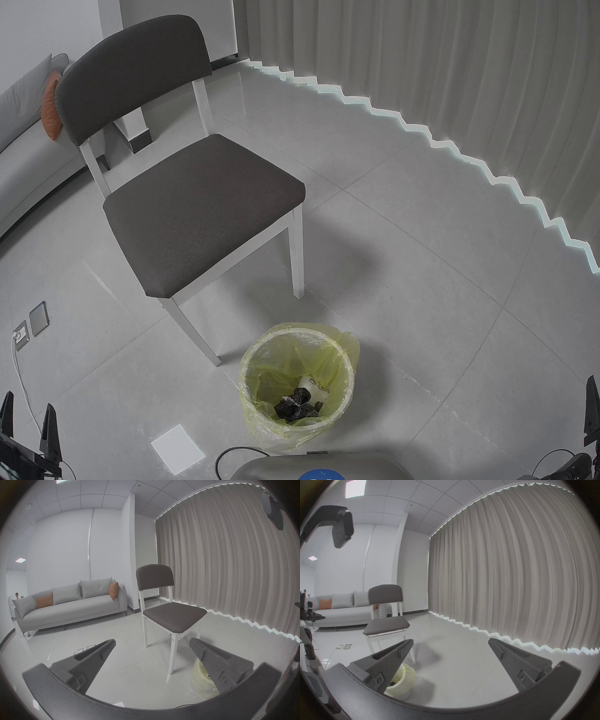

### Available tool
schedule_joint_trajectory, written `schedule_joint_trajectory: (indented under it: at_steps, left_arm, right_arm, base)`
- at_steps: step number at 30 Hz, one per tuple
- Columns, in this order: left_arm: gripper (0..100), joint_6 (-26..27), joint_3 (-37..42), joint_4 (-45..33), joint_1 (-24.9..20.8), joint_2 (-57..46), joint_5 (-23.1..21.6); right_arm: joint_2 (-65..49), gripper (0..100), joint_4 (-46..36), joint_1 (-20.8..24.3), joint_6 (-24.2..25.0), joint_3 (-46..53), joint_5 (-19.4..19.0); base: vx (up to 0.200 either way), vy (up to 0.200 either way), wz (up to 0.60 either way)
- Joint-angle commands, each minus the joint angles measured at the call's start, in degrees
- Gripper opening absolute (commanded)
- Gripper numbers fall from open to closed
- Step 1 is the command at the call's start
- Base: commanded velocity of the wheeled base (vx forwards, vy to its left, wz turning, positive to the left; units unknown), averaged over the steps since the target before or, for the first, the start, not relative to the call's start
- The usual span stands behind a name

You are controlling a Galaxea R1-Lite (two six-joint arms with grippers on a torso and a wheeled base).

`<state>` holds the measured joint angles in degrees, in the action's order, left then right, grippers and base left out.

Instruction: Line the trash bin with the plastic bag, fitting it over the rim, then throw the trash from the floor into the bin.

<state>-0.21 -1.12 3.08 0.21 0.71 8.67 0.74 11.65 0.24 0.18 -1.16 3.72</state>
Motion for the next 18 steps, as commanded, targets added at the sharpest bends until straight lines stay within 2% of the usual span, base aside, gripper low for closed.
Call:
schedule_joint_trajectory:
  at_steps: [1,3,4,6,9,12,15,16,18]
  left_arm:
    - [100,-0.1,1.0,-0.1,0.1,-0.7,-0.3]
    - [100,-0.2,1.0,-0.1,0.1,-0.7,-0.9]
    - [100,-0.9,1.0,-0.1,0.1,-0.7,-3.3]
    - [100,-2.3,0.9,-1.8,0.1,-0.7,-6.6]
    - [100,-0.4,0.8,-4.3,-0.1,-0.7,-7.8]
    - [100,-0.4,0.8,-4.3,-0.2,-0.7,-7.8]
    - [100,-0.9,0.7,-4.3,-0.1,-0.6,-7.8]
    - [100,-0.9,0.7,-4.3,-0.1,-0.6,-7.8]
    - [100,-1.3,0.7,-4.3,-0.1,-0.6,-7.8]
  right_arm:
    - [-0.6,100,-2.8,0.0,0.3,1.2,1.9]
    - [-0.6,100,-4.4,0.0,0.6,1.2,2.1]
    - [-0.6,100,-7.3,0.0,1.1,1.2,2.2]
    - [-0.6,100,-7.7,0.0,4.3,1.2,1.9]
    - [-0.6,100,-7.7,0.0,8.3,1.2,1.5]
    - [-0.7,100,-7.7,0.0,9.0,1.2,1.3]
    - [-0.6,100,-7.7,0.0,7.6,1.2,-2.0]
    - [-0.6,100,-7.7,0.0,7.6,1.2,-2.0]
    - [-0.6,100,-7.7,0.0,5.6,1.2,-6.1]
  base:
    - [0.0,0.0,0.0]
    - [0.0,0.0,0.0]
    - [0.0,0.0,0.0]
    - [0.0,0.0,0.0]
    - [0.0,0.0,0.0]
    - [0.0,0.0,0.0]
    - [0.0,0.0,0.0]
    - [0.0,0.0,0.0]
    - [0.0,0.0,0.0]
